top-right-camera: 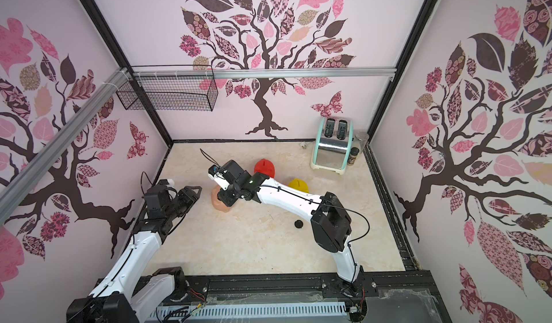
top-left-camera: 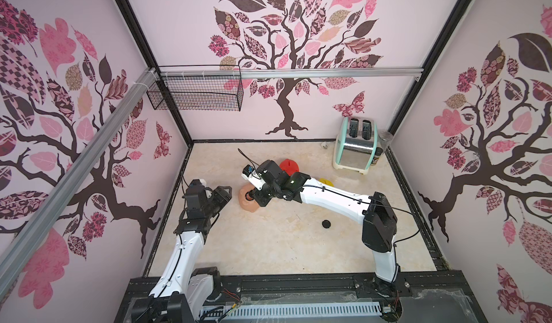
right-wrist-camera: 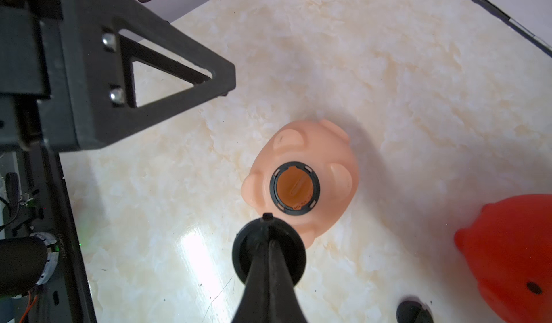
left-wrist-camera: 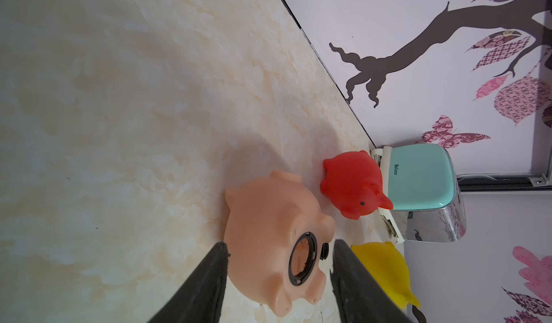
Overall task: Close piggy banks
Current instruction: Insert the knob into the piggy bank.
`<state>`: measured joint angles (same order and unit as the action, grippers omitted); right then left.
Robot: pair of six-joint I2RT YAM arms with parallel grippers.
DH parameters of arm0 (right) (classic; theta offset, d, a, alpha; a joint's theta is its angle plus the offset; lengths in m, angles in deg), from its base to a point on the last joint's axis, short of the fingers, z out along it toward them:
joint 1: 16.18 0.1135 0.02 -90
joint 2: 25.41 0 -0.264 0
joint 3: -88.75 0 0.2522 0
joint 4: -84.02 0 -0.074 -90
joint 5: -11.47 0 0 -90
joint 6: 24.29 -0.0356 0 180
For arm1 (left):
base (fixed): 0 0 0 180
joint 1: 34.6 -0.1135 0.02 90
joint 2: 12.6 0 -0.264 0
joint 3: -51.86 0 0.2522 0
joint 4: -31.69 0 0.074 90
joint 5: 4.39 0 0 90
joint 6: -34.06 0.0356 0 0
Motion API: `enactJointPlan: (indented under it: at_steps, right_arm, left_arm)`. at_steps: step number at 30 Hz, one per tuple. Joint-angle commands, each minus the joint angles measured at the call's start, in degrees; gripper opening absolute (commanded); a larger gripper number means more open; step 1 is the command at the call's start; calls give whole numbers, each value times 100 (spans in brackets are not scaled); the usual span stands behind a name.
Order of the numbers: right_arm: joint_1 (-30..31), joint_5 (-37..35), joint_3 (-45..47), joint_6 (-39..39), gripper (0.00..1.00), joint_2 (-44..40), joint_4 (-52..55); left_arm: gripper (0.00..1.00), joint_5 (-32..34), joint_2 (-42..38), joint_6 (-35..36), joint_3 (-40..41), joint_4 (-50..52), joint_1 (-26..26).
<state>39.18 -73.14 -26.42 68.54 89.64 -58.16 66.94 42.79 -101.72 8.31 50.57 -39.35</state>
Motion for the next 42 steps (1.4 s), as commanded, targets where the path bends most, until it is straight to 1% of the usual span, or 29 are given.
enactJointPlan:
  at_steps: [1,4,7,12,16,25,29,42]
  right_arm:
    - [-59,37,-216,419,0,159,-192]
    - [-77,21,-99,565,0,217,-428]
    - [-103,-62,-189,623,0,377,-429]
    - [-104,-59,-222,712,0,513,-471]
    - [-112,-125,-263,780,0,612,-494]
    - [-112,-104,-458,825,0,835,-481]
    - [-112,-70,-512,815,0,902,-480]
    - [-112,-81,-599,947,0,1076,-393]
  left_arm:
    - [57,-173,149,-136,101,-621,-52]
    - [57,-267,312,-160,146,-867,-52]
    - [57,-377,509,-167,220,-1146,-52]
    - [57,-792,915,-117,259,-1641,-52]
    - [57,-1023,1135,-43,269,-1813,-49]
    - [61,-1199,1376,9,306,-1971,-50]
    - [62,-1346,1537,-30,290,-2097,-43]
    - [62,-1406,1777,52,229,-2095,-43]
